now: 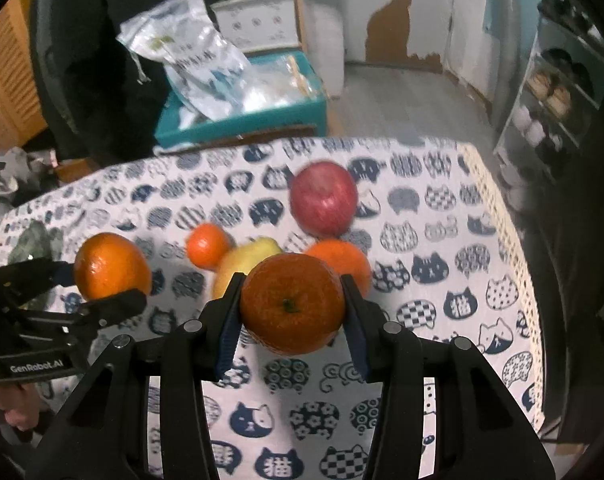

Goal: Organize fruits
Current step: 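Close the right tool on the mandarin while the left tool closes on the large orange, then lift and carry the mandarin in the right tool while the left tool carries the orange to the glass bowl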

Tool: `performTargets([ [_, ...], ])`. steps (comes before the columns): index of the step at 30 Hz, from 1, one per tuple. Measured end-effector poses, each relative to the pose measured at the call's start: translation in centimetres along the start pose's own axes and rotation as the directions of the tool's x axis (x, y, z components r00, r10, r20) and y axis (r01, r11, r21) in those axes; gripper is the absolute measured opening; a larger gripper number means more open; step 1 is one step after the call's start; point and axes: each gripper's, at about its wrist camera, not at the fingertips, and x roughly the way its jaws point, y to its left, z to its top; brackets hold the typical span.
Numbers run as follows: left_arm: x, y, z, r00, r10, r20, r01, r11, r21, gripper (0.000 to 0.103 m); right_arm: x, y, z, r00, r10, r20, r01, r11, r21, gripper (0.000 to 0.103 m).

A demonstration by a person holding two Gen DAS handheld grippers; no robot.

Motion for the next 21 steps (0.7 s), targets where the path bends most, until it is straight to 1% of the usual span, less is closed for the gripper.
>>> performTargets([
  [2,-0.9,0.1,0.0,1.000,-0.001,0.016,0.001,1.000,-0.009,0.064,-0.8,0.6,0.3,1.000,0.003,0.018,-0.003,1.000,-0.015,0.045],
  [5,-2.4,0.2,0.0,0.999,0.006,0.043,-0.005,1.000,-0.016,0.064,-2.1,1.5,0.8,0.998,0.029,0.046,-0.028,0.999,-0.020,0.045],
  [11,-5.2,0.4,-0.1,0.995,0.025,0.093,-0.024,1.000,-0.010,0.064,-4.4,3.0,1.7,0.994,0.057,0.091,-0.053,0.998,-0.042,0.045],
  [21,-9.9,0.6,-0.6,0.984,0.032,0.173,-0.032,0.999,-0.003,0.064,-7.3,5.9,3.1,0.984,0.102,0.149,-0.090,0.993,-0.082,0.045],
])
